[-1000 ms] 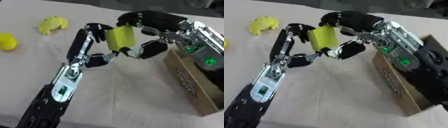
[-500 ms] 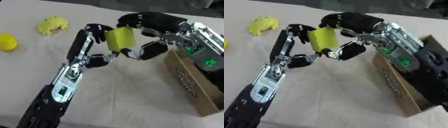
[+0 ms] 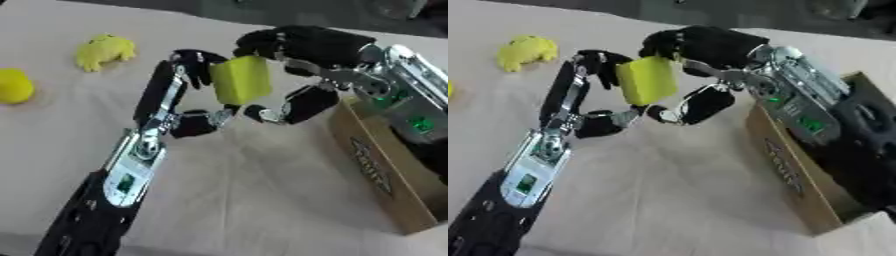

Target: Pick up the objects with one hand, pass them to the other hand, and then place them into the box on the other side of the table.

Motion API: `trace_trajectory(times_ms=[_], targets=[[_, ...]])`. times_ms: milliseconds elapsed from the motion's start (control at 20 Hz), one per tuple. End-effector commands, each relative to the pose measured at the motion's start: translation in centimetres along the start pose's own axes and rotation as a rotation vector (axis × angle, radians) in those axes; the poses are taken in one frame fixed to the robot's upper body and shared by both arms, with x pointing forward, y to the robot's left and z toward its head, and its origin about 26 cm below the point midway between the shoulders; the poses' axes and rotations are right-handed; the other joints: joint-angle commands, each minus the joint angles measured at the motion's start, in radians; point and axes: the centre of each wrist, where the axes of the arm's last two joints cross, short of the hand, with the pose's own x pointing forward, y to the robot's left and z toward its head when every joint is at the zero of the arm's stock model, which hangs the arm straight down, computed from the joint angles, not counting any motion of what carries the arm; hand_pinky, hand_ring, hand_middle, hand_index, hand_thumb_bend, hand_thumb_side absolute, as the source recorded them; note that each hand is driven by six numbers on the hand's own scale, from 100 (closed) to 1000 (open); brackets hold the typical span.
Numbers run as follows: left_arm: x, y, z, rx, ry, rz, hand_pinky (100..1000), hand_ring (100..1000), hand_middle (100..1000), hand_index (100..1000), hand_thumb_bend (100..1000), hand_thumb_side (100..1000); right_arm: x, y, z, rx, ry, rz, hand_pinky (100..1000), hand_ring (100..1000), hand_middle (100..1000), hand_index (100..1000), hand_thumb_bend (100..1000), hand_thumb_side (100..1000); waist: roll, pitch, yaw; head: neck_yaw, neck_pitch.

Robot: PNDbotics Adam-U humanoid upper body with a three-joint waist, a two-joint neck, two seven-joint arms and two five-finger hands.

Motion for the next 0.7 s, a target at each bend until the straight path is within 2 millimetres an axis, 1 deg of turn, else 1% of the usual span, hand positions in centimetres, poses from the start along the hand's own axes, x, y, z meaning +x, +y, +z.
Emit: trace_trajectory(times_ms=[50,500,700], targets=[[0.81,0.62,-1.10,0.027,-0.043,0.008,375,422,387,462,176,100,-0.49,-0.77,0.44,-0.012,0.016,0.050,939,917,943,946,400,720,0.003,-0.013,0.000,-0.004,-0.011],[1.10,0.51,-1.18,0.020,-0.084,0.043,374,421,385,461,171,100,-0.39,-0.80,0.36,-0.070,0.034,0.097,927,894,899,913,424,728,0.002,-0.011,0.002,-0.009,-0.009],[1.33,0.38,-1.28,0.006,-0.104,0.059,374,422,386,461,175,100,-0.42,-0.56,0.25,-0.085,0.047,0.102,925,887,893,907,425,728,0.001,-0.011,0.003,-0.010,-0.009]])
